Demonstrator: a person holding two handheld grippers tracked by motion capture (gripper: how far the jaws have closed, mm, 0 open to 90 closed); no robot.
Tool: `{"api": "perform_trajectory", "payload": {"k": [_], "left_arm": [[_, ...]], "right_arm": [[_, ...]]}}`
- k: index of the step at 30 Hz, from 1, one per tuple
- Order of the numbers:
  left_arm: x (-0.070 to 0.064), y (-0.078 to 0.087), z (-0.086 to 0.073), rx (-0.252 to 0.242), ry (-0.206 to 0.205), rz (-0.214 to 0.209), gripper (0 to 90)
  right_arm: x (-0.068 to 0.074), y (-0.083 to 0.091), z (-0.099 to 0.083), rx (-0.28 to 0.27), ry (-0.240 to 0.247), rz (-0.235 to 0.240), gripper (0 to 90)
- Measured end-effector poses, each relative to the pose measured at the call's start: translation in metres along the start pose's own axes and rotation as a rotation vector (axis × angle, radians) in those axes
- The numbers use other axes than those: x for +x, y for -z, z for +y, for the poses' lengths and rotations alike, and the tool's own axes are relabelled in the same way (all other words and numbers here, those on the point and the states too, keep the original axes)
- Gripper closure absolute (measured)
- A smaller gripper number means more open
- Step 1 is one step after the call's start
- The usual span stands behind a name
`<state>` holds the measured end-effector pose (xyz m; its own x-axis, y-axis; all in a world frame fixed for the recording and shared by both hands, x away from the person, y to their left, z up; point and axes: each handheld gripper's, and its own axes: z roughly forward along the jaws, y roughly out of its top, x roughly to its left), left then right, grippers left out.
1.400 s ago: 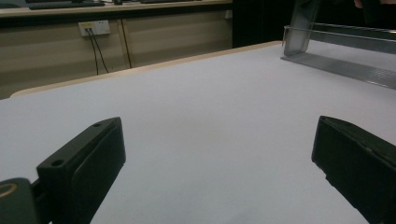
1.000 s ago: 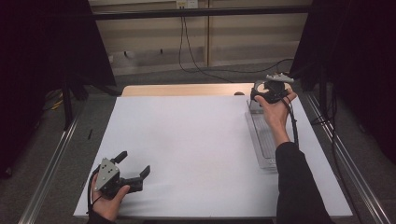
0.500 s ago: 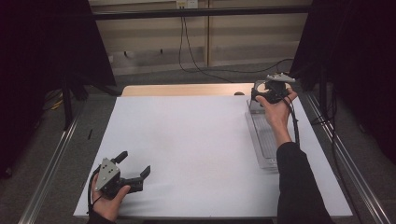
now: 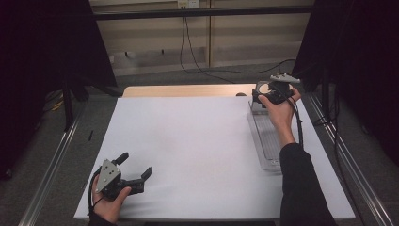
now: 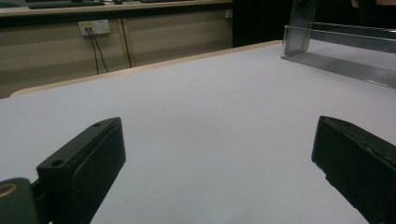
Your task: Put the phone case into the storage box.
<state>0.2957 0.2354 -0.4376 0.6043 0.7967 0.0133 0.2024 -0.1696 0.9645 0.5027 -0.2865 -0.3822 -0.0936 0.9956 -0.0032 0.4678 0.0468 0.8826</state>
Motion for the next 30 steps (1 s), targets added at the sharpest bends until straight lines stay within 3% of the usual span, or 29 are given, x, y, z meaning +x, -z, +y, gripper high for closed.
{"api": "perform_trajectory", "payload": {"k": [15,30], "left_arm": [[0.000,0.000,0.000,0.000,-0.001,-0.001,2.8],[0.000,0.000,0.000,0.002,-0.007,0.000,2.8]], "right_arm": [[-0.001,0.003,0.008,-0.045,0.007,0.025,0.6],[-0.007,0.009,0.017,-0.109,-0.035,0.041,0.3]]}}
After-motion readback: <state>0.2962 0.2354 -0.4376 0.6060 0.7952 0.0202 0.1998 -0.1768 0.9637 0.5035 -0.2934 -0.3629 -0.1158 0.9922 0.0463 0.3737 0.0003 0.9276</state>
